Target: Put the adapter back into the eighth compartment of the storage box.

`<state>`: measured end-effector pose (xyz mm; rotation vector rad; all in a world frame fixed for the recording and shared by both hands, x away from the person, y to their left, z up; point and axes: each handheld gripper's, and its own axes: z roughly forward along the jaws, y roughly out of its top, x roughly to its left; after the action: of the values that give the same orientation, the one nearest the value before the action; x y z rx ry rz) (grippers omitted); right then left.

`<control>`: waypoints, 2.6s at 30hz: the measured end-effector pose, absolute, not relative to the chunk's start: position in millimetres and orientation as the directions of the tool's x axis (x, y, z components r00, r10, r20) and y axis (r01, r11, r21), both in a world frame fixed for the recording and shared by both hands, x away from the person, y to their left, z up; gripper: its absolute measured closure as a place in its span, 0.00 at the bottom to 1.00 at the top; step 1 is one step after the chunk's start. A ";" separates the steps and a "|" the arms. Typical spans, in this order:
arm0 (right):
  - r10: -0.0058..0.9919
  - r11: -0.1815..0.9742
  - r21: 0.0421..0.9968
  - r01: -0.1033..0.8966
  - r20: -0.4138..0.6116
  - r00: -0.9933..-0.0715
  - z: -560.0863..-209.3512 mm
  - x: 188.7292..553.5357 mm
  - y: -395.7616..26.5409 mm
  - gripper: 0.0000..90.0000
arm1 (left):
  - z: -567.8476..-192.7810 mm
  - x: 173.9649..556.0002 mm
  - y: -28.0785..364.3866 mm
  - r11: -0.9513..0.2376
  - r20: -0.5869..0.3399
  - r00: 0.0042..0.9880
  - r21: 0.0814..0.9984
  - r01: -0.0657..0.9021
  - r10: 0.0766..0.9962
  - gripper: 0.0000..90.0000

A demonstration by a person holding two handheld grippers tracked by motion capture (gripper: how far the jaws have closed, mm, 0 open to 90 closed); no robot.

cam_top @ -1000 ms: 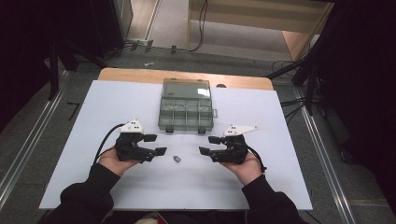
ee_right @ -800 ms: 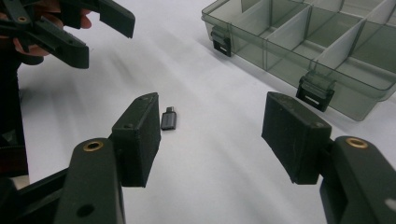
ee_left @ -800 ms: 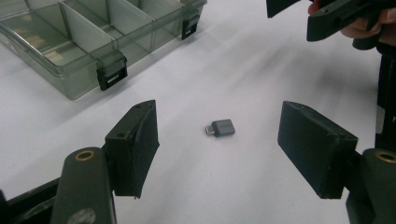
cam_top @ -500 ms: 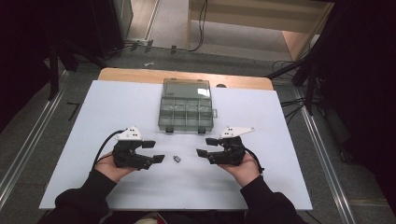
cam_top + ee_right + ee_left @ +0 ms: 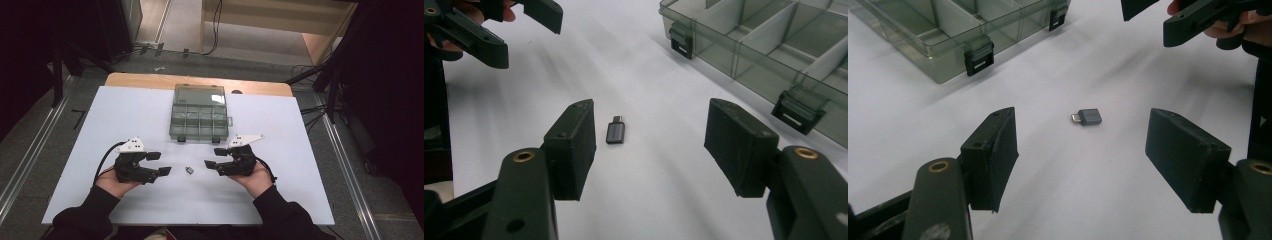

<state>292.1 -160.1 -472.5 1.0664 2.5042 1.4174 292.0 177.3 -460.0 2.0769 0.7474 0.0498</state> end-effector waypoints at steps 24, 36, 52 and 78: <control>0.579 0.388 0.762 0.518 0.236 -0.781 -479.4 300.8 -131.6 0.40 | -462.0 286.5 195.5 -0.380 -0.252 0.783 0.764 0.522 0.569 0.33; 0.583 0.424 0.738 0.525 0.221 -0.782 -488.2 301.8 -119.6 0.40 | -463.3 286.9 194.7 -0.397 -0.239 0.790 0.761 0.514 0.565 0.33; 0.579 0.470 0.705 0.531 0.208 -0.788 -500.0 302.6 -105.0 0.42 | -464.7 289.5 194.6 -0.401 -0.239 0.791 0.758 0.515 0.563 0.33; 0.581 0.551 0.668 0.500 0.124 -0.805 -508.7 298.7 -76.6 0.73 | -466.0 289.7 193.8 -0.409 -0.231 0.794 0.757 0.510 0.563 0.33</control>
<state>298.7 -76.6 -508.7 0.9330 2.6667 1.0951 289.7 193.8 -466.0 2.0835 0.7944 0.0744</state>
